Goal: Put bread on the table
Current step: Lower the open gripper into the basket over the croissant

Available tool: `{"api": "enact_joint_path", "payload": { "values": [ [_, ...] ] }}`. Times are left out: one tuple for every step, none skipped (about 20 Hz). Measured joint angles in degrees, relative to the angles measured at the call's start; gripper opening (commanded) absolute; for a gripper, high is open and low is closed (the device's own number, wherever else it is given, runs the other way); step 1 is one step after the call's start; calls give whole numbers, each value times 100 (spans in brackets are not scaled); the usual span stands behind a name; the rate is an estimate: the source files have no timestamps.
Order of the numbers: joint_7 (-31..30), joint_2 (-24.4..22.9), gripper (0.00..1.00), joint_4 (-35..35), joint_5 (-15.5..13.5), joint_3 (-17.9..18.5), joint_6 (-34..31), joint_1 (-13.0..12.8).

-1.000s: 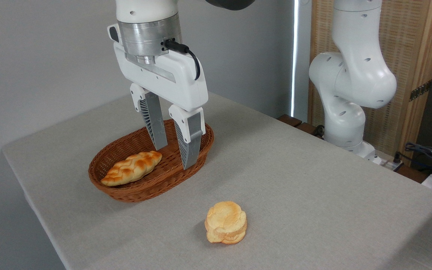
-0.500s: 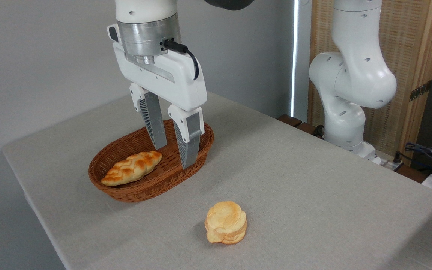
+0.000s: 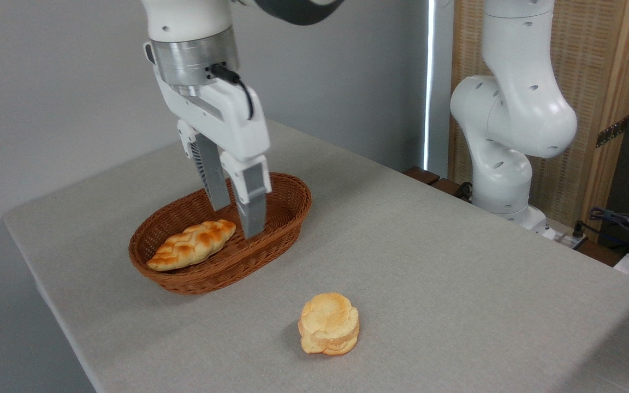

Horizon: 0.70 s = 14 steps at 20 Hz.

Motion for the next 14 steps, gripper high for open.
{"api": "enact_joint_path", "payload": {
  "values": [
    [-56, 26, 100, -2, -1, -124, 0, -4],
    [-192, 58, 100, -5, -3, -260, 0, -9],
    [-402, 92, 100, -12, -3, -396, 0, -14],
    [-631, 128, 100, -27, -3, -530, 0, -20],
    [-789, 164, 100, -48, -3, -654, 0, -25],
    [-902, 206, 100, -71, -5, -772, 0, -29],
    [-965, 248, 100, -90, -33, -867, 0, -33],
    [-987, 276, 100, -101, -65, -915, 0, -35],
    [-1028, 331, 100, -130, -143, -991, 3, -37],
    [-1089, 385, 100, -175, -188, -1052, 54, -38],
    [-1180, 429, 100, -242, -213, -1108, 189, -38],
    [-1355, 467, 100, -341, -225, -1174, 401, -37],
    [-1574, 494, 100, -453, -226, -1247, 632, -37],
    [-1704, 508, 100, -519, -226, -1292, 760, -37]
  ]
}}
